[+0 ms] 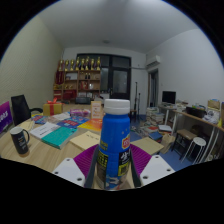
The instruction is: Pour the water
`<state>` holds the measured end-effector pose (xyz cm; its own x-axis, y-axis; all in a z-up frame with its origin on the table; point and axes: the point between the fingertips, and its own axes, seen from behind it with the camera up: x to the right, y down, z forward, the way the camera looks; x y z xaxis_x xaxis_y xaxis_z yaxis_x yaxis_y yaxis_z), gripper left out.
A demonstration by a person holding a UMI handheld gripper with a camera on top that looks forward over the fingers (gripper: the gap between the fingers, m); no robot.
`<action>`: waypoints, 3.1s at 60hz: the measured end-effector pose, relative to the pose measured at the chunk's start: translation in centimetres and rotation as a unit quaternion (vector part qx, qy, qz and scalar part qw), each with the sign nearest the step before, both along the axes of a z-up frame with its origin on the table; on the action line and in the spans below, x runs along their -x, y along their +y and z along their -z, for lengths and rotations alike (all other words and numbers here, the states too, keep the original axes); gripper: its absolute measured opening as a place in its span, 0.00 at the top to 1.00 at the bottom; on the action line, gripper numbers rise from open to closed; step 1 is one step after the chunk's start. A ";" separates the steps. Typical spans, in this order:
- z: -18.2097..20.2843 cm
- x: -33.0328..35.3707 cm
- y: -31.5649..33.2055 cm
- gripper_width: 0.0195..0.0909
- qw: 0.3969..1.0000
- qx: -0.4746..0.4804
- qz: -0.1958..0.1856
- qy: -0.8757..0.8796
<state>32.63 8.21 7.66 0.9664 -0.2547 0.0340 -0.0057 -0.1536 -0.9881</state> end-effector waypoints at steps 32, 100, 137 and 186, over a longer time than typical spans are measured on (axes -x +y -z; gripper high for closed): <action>-12.2 13.8 1.6 0.64 0.869 0.139 -0.046 -0.473; -14.1 20.0 4.5 0.64 0.993 0.019 -0.054 -0.107; -1.0 11.4 6.3 0.58 0.997 0.004 -0.075 0.020; -10.4 23.8 -18.7 0.15 0.991 0.127 -0.015 0.040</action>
<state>8.88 -10.54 18.08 0.9757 -0.2185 0.0161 -0.0740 -0.3980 -0.9144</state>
